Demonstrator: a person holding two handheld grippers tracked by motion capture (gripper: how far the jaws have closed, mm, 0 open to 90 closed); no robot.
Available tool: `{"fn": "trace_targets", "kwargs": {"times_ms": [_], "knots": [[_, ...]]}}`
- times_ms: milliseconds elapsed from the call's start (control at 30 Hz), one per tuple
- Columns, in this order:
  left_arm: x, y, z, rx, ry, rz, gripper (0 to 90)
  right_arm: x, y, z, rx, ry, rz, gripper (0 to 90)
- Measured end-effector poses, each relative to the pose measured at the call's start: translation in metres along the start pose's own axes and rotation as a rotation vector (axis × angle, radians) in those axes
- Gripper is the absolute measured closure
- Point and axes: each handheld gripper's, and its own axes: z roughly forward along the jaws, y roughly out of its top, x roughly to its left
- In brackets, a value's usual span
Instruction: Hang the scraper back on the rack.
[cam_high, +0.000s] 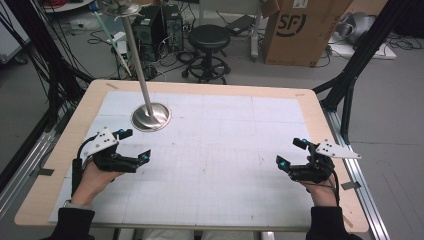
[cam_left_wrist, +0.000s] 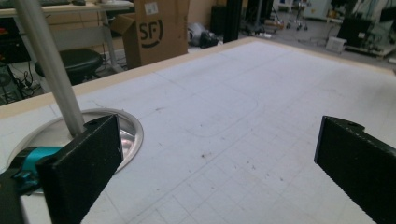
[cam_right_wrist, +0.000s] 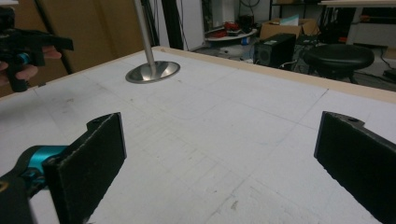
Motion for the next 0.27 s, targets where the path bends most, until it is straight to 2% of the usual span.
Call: {"fn": "trace_targets", "kwargs": {"times_ms": [100,267], "knots": [[0.003,0.004,-0.008,-0.042,0.016,-0.03,1.6,-0.001,-0.001,0.0,-0.001,-0.002,0.003,1.1],[0.007,0.007,-0.017,-0.05,0.044,-0.02,1.6,-0.001,-0.003,0.002,0.004,-0.008,0.003,1.1]]}}
